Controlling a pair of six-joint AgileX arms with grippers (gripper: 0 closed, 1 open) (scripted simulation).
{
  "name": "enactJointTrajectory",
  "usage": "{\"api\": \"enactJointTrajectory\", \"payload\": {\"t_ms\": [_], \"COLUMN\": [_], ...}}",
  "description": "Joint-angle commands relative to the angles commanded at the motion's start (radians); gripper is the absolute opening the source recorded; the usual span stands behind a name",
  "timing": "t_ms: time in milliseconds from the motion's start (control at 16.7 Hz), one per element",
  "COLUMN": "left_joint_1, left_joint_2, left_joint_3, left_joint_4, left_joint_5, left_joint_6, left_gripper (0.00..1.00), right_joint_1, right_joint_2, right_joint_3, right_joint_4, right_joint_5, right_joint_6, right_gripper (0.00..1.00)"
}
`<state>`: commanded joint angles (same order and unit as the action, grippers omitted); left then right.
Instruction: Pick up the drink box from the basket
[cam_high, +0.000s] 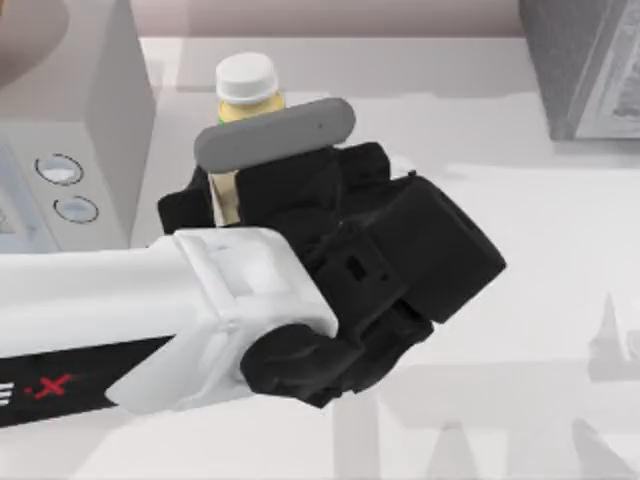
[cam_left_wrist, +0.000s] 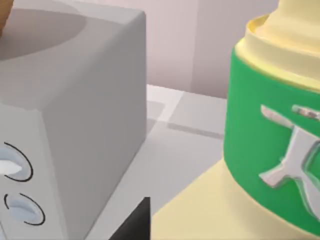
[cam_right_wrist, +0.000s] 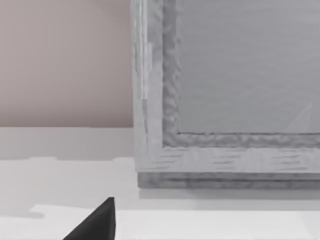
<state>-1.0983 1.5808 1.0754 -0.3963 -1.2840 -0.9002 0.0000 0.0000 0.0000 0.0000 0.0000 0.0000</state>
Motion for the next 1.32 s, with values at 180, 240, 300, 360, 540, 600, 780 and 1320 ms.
{"api": "enactJointTrajectory", "payload": {"t_ms": [180,240,300,360,540,600,780,1320], "left_joint_1": [-0.096,-0.118,-0.134,-0.145,-0.150,-0.150,-0.145,-0.114], "left_joint_2": [0.158,0.192,0.216,0.232,0.240,0.240,0.238,0.296], "left_joint_3": [0.069,0.082,0.092,0.098,0.102,0.102,0.098,-0.009], "left_joint_4": [-0.072,-0.091,-0.105,-0.115,-0.121,-0.121,-0.119,0.348], "left_joint_5": [-0.146,-0.181,-0.208,-0.227,-0.238,-0.238,-0.234,-0.211], "left_joint_6": [-0.156,-0.196,-0.227,-0.249,-0.261,-0.261,-0.257,0.060], "left_gripper": [0.00,0.00,0.00,0.00,0.00,0.00,0.00,0.00], "right_joint_1": [0.000,0.000,0.000,0.000,0.000,0.000,0.000,0.000], "right_joint_2": [0.000,0.000,0.000,0.000,0.000,0.000,0.000,0.000], "right_joint_3": [0.000,0.000,0.000,0.000,0.000,0.000,0.000,0.000], "right_joint_4": [0.000,0.000,0.000,0.000,0.000,0.000,0.000,0.000], "right_joint_5": [0.000,0.000,0.000,0.000,0.000,0.000,0.000,0.000], "right_joint_6": [0.000,0.000,0.000,0.000,0.000,0.000,0.000,0.000], "right_gripper": [1.00,1.00,1.00,1.00,1.00,1.00,1.00,1.00]}}
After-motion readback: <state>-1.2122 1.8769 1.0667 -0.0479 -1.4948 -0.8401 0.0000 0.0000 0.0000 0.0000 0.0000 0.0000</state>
